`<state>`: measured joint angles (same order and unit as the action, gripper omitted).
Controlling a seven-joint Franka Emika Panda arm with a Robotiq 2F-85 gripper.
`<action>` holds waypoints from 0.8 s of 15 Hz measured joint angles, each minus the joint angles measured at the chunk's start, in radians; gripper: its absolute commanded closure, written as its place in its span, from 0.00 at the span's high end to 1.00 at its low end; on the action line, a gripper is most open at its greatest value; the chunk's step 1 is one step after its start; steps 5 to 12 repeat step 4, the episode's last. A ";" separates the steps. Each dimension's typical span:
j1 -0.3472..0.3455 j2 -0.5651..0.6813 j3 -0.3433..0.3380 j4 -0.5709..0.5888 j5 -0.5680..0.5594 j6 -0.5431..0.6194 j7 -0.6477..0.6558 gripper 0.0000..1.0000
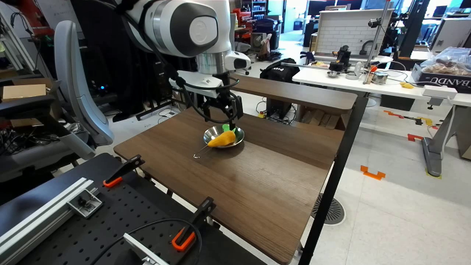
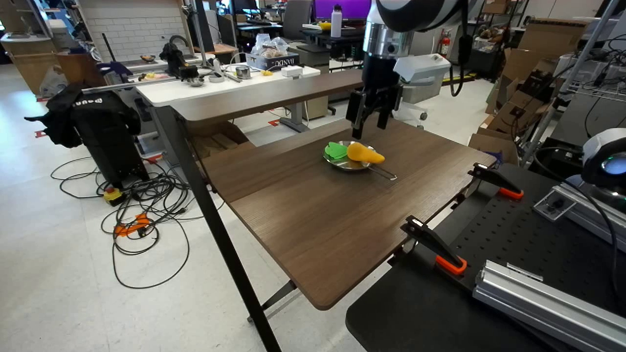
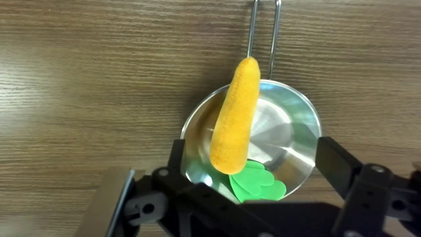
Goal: Put the carrot plushie on the pan
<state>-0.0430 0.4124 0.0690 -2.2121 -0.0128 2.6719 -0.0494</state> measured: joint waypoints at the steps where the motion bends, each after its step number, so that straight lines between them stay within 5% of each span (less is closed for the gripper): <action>1: 0.000 -0.010 0.003 -0.005 0.000 0.000 0.000 1.00; 12: 0.000 -0.053 0.011 -0.034 0.000 0.000 0.000 1.00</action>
